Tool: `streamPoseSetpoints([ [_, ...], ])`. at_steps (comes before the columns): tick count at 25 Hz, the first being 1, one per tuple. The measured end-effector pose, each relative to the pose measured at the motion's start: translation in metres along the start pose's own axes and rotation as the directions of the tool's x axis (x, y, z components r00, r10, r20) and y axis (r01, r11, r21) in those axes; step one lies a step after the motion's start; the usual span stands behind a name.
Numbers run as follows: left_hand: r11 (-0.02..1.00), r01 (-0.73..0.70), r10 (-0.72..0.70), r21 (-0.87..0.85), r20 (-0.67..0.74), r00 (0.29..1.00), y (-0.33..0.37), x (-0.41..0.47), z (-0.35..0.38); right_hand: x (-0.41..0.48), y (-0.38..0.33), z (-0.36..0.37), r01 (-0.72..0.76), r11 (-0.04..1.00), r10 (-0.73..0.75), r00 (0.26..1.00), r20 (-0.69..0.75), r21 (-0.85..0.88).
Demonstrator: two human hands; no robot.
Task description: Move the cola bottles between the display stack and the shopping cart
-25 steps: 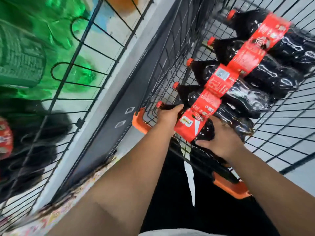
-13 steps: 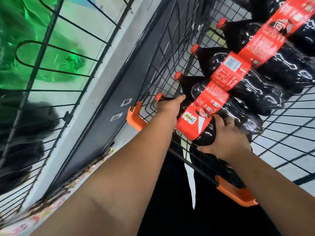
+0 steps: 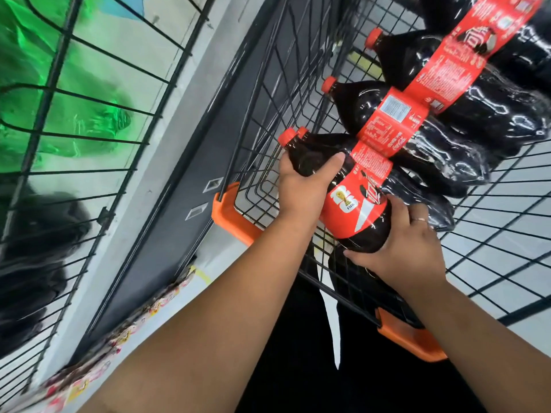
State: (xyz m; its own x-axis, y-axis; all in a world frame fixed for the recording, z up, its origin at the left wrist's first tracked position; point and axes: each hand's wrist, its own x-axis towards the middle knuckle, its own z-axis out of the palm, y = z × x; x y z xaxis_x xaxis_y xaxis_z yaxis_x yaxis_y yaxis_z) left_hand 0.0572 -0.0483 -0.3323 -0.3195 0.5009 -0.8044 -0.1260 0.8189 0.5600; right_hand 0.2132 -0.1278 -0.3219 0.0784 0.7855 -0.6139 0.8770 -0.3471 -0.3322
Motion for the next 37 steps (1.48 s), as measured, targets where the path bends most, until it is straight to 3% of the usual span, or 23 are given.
streamPoseSetpoints([
  [2,0.997,-0.042,0.045,-0.06,0.048,0.998,-0.004,-0.006,0.007,0.0,-0.001,0.001,-0.017,0.999,0.019,0.998,-0.053,0.037],
  [6,0.99,0.009,-0.01,-0.138,-0.009,1.0,-0.017,-0.014,0.015,0.001,-0.003,0.007,-0.022,1.0,0.021,0.997,-0.077,-0.012],
  [9,0.985,0.027,-0.03,-0.169,-0.013,0.999,-0.02,-0.011,0.012,0.005,0.0,0.002,-0.005,1.0,0.005,1.0,-0.017,0.01],
  [13,0.987,0.019,-0.017,-0.16,0.016,1.0,-0.014,-0.012,0.01,0.017,0.006,-0.012,0.019,1.0,-0.018,0.982,0.186,-0.001],
  [15,0.987,-0.015,0.023,-0.162,0.049,0.999,-0.011,-0.015,0.01,0.018,0.009,-0.013,0.032,0.997,-0.046,0.979,0.2,0.074],
  [21,0.968,-0.158,0.174,-0.197,0.066,0.983,0.004,-0.034,0.015,0.007,0.011,-0.026,0.063,0.935,-0.087,0.995,0.053,0.35],
  [27,0.928,-0.31,0.335,-0.206,0.099,0.937,0.037,-0.077,0.011,-0.014,-0.001,-0.061,0.165,0.888,-0.155,0.986,-0.058,0.43],
  [37,0.776,-0.563,0.583,-0.284,-0.014,0.812,0.122,-0.194,-0.037,-0.095,-0.065,-0.154,0.428,0.795,-0.347,0.902,-0.258,0.429],
])
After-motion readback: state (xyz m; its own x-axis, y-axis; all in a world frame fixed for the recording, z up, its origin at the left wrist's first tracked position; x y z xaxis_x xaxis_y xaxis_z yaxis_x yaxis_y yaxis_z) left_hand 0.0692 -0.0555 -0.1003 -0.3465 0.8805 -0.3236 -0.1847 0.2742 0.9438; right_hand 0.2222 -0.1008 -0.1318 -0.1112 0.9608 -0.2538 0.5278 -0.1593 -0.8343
